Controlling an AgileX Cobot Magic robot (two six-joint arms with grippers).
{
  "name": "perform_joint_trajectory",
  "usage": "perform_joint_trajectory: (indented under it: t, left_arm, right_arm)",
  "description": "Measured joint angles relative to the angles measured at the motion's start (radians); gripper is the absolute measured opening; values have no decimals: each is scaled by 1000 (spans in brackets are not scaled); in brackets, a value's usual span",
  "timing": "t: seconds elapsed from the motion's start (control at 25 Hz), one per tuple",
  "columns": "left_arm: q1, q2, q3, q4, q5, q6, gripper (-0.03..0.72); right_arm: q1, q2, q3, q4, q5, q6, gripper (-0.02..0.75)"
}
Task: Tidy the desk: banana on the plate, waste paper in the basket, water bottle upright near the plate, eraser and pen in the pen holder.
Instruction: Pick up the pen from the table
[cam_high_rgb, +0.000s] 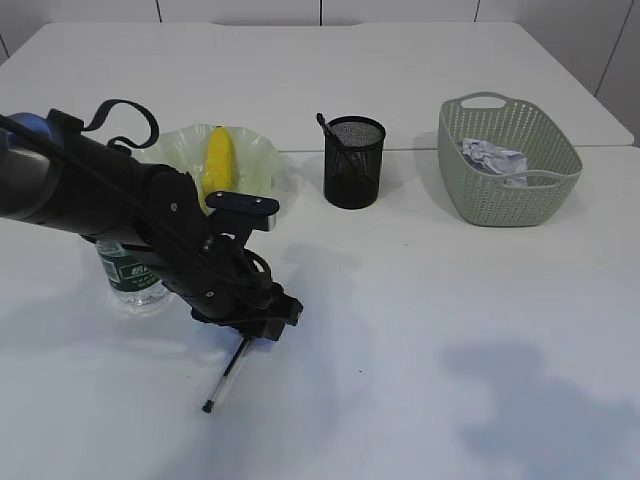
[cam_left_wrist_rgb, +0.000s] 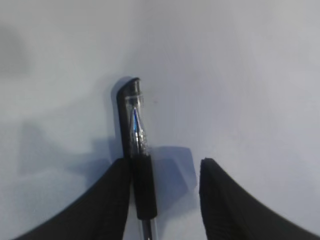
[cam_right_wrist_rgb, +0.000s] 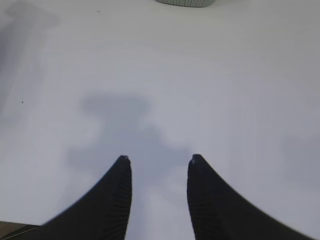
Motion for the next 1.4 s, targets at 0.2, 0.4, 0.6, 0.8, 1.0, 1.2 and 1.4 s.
perform_joint_trajectory:
  t: [0.2,0.4,0.6,0.8,1.0,1.2,1.4]
  left_arm:
    - [0,0,-1,16,18,0,243]
    - [0,0,-1,41,32,0,137]
    - [0,0,-1,61,33,0,46]
    - [0,0,-2,65,38,0,36]
    - [0,-14,-3,69,62,0,36]
    - [0,-89,-3,71,50,0,34]
    - [0,-161,-3,97,-46,0,34]
  right_arm:
    - [0,0,0,0,0,-1,281]
    - [0,0,0,0,2,-1,281]
    - [0,0,0,0,2,-1,281]
    - [0,0,0,0,2,-1,281]
    - [0,0,0,0,2,-1,281]
    - [0,0,0,0,2,-1,281]
    - [0,0,0,0,2,-1,281]
